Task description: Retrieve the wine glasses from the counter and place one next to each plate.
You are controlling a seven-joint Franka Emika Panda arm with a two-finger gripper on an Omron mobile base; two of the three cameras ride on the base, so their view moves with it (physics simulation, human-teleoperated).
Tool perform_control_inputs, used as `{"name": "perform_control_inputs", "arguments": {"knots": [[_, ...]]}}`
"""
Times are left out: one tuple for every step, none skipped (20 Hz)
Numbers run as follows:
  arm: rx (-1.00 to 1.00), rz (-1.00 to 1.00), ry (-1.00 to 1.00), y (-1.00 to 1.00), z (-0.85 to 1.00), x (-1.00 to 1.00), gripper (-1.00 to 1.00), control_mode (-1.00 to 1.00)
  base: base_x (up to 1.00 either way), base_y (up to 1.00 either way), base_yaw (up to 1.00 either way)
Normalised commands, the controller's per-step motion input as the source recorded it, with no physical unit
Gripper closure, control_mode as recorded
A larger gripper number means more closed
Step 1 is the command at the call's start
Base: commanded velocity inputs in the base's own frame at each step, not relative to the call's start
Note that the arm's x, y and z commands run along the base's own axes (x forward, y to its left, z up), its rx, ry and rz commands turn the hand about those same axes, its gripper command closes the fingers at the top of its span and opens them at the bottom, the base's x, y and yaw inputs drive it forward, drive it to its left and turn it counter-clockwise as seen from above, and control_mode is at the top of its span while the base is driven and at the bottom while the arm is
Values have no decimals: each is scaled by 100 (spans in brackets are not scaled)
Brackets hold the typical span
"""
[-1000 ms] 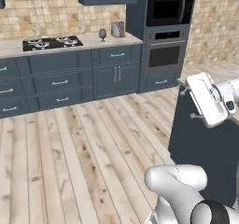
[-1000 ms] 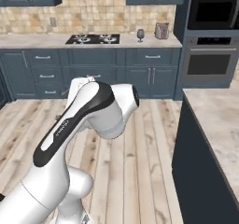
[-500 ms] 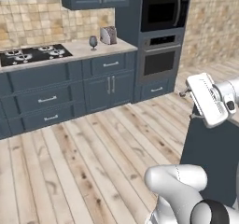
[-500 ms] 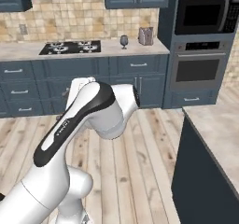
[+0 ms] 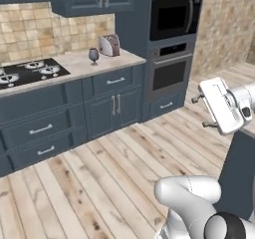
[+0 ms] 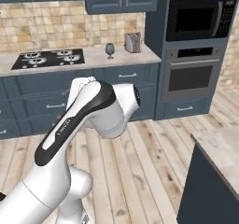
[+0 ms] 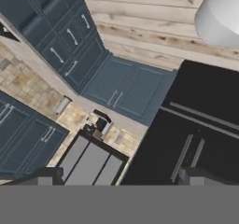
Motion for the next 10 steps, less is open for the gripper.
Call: {"name": "perform_control_inputs", "arguments": {"knots": [[0,0,0,0,0,0,-100,100,100,64,-25],[0,0,0,0,0,0,-100,100,100,63,-24],[0,0,0,0,0,0,-100,100,100,63,-24],[0,0,0,0,0,0,-100,100,100,62,-24],[0,0,0,0,0,0,-100,100,100,61,-23],[0,0,0,0,0,0,-100,100,100,62,-23],[0,0,0,0,0,0,-100,100,100,64,-23],[0,0,0,0,0,0,-100,100,100,74,-23],[0,0,0,0,0,0,-100,100,100,74,-23],[0,0,0,0,0,0,-100,100,100,75,-21]]}}
